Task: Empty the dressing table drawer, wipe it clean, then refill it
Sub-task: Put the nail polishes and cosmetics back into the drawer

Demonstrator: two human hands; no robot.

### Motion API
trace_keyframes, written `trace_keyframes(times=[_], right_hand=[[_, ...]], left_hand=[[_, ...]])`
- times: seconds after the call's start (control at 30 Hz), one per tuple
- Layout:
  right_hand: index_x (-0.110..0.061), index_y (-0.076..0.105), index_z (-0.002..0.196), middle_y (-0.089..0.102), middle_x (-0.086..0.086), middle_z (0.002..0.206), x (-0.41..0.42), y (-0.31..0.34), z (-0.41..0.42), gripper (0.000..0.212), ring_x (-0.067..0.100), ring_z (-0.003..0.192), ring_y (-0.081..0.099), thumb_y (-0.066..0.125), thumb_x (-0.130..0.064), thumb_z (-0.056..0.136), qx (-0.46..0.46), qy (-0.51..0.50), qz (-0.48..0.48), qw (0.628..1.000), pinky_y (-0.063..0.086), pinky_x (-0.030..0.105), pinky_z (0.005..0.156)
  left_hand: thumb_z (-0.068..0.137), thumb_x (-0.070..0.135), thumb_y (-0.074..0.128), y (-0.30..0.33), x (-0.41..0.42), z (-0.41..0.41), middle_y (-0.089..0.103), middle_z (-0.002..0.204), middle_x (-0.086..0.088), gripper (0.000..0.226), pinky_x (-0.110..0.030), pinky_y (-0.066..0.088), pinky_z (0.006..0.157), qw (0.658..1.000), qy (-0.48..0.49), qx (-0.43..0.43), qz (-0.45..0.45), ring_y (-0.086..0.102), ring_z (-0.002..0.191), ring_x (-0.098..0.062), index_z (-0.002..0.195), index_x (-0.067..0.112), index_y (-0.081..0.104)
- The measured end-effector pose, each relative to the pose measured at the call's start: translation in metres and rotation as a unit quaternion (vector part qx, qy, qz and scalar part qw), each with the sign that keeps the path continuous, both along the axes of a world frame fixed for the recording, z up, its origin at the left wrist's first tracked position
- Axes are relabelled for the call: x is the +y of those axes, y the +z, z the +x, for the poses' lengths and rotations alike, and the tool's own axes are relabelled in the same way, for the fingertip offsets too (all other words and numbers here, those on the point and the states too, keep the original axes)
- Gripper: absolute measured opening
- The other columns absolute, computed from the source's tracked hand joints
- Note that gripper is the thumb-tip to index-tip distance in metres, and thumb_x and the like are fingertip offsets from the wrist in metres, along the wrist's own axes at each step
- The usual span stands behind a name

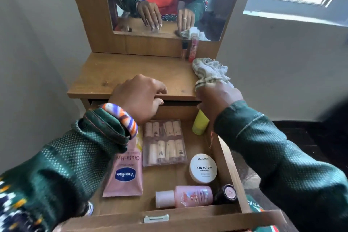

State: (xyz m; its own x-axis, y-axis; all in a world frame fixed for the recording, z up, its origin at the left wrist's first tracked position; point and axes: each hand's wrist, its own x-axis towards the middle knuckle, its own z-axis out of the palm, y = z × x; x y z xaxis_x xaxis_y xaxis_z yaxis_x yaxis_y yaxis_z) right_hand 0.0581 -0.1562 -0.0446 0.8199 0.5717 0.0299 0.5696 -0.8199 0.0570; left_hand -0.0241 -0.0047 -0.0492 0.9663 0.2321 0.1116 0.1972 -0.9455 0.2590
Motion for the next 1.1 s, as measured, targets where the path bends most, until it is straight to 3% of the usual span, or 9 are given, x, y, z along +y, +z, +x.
trace_keyframes(times=[0.1,0.23,0.37,0.47,0.57,0.63,0.77,0.9,1.1], right_hand=[[-0.023,0.066,0.097,0.054,0.002,0.084,0.014,0.024,0.019,0.014,0.023,0.076,0.050,0.061,-0.023,0.084,-0.008,-0.011,0.109,0.994,0.042,0.026,0.070],[-0.015,0.068,0.099,0.066,0.013,0.101,0.043,0.040,0.061,0.021,0.032,0.091,0.063,0.054,-0.012,0.084,-0.029,-0.009,0.224,0.974,0.053,0.035,0.083],[-0.012,0.059,0.121,0.060,0.018,0.122,0.060,0.047,0.090,0.041,0.034,0.113,0.056,0.059,-0.002,0.081,-0.025,-0.018,0.220,0.975,0.046,0.031,0.094],[-0.006,0.047,0.134,0.051,0.020,0.133,0.062,0.046,0.097,0.044,0.033,0.120,0.051,0.050,-0.003,0.090,0.033,-0.022,0.234,0.972,0.048,0.012,0.082],[-0.008,0.056,0.125,0.061,0.019,0.117,0.062,0.043,0.100,0.038,0.034,0.104,0.061,0.052,-0.002,0.088,0.014,-0.031,0.203,0.979,0.050,0.033,0.087],[-0.006,0.061,0.118,0.062,0.019,0.115,0.062,0.040,0.102,0.033,0.035,0.101,0.062,0.050,0.000,0.088,0.022,-0.036,0.211,0.977,0.051,0.038,0.089],[-0.004,0.062,0.119,0.060,0.015,0.107,0.059,0.037,0.099,0.033,0.030,0.095,0.061,0.050,-0.001,0.088,0.028,-0.030,0.252,0.967,0.050,0.032,0.085],[-0.003,0.065,0.115,0.058,0.016,0.110,0.050,0.034,0.098,0.032,0.032,0.104,0.059,0.050,-0.001,0.086,0.016,-0.016,0.288,0.957,0.046,0.024,0.081],[-0.003,0.069,0.107,0.056,0.017,0.119,0.034,0.030,0.091,0.032,0.035,0.103,0.059,0.050,0.006,0.082,-0.058,0.008,0.279,0.958,0.050,0.039,0.089]], left_hand=[[0.087,0.030,0.061,0.010,0.008,0.010,0.064,0.122,0.001,0.031,-0.037,0.050,0.091,1.000,0.016,-0.009,0.009,0.060,0.111,-0.024,0.118,0.032,0.062],[0.086,0.026,0.062,0.024,0.022,0.033,0.061,0.127,-0.003,0.036,-0.040,0.049,0.094,0.999,0.021,-0.031,0.003,0.057,0.115,-0.027,0.122,0.027,0.059],[0.090,0.023,0.058,0.035,0.021,0.068,0.053,0.135,-0.013,0.044,-0.037,0.043,0.100,0.998,0.005,-0.037,0.058,0.049,0.123,-0.030,0.133,0.015,0.050],[0.092,0.024,0.055,0.034,0.014,0.090,0.049,0.136,-0.015,0.047,-0.038,0.042,0.099,0.993,-0.006,-0.026,0.115,0.046,0.125,-0.032,0.136,0.010,0.044],[0.090,0.022,0.056,0.033,0.015,0.109,0.049,0.134,-0.017,0.047,-0.042,0.041,0.101,0.987,-0.028,-0.021,0.154,0.047,0.124,-0.034,0.134,0.009,0.045],[0.090,0.015,0.054,0.029,0.016,0.123,0.052,0.131,-0.017,0.044,-0.042,0.044,0.099,0.983,-0.039,-0.022,0.180,0.050,0.121,-0.035,0.133,0.010,0.046],[0.090,0.007,0.048,0.028,0.015,0.148,0.051,0.133,-0.016,0.048,-0.040,0.044,0.096,0.985,-0.070,-0.020,0.155,0.052,0.120,-0.034,0.137,0.013,0.043],[0.091,0.016,0.052,0.028,0.008,0.174,0.062,0.119,-0.018,0.033,-0.037,0.043,0.092,0.990,-0.090,-0.011,0.106,0.058,0.112,-0.033,0.120,0.003,0.059],[0.086,0.010,0.053,0.021,0.004,0.184,0.063,0.119,-0.017,0.026,-0.042,0.048,0.094,0.993,-0.077,0.002,0.085,0.059,0.112,-0.036,0.107,0.002,0.067]])
